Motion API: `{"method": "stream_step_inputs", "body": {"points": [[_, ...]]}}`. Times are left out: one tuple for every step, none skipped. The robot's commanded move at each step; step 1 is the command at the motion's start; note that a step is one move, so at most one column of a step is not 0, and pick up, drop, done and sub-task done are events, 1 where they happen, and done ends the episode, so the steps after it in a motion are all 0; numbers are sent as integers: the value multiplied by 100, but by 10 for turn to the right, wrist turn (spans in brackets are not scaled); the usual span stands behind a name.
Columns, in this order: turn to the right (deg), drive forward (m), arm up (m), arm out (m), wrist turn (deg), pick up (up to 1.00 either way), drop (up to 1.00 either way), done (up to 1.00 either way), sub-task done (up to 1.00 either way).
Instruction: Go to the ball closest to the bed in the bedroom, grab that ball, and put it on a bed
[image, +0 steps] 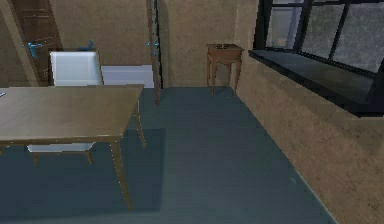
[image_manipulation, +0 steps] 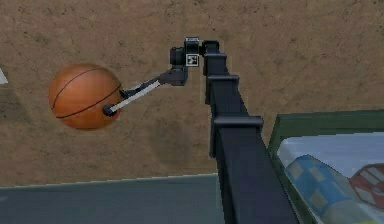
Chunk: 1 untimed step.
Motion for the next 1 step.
{"method": "stream_step_inputs", "body": {"points": [[0, 0, 0, 0, -450, 0, 0, 0, 0]]}}
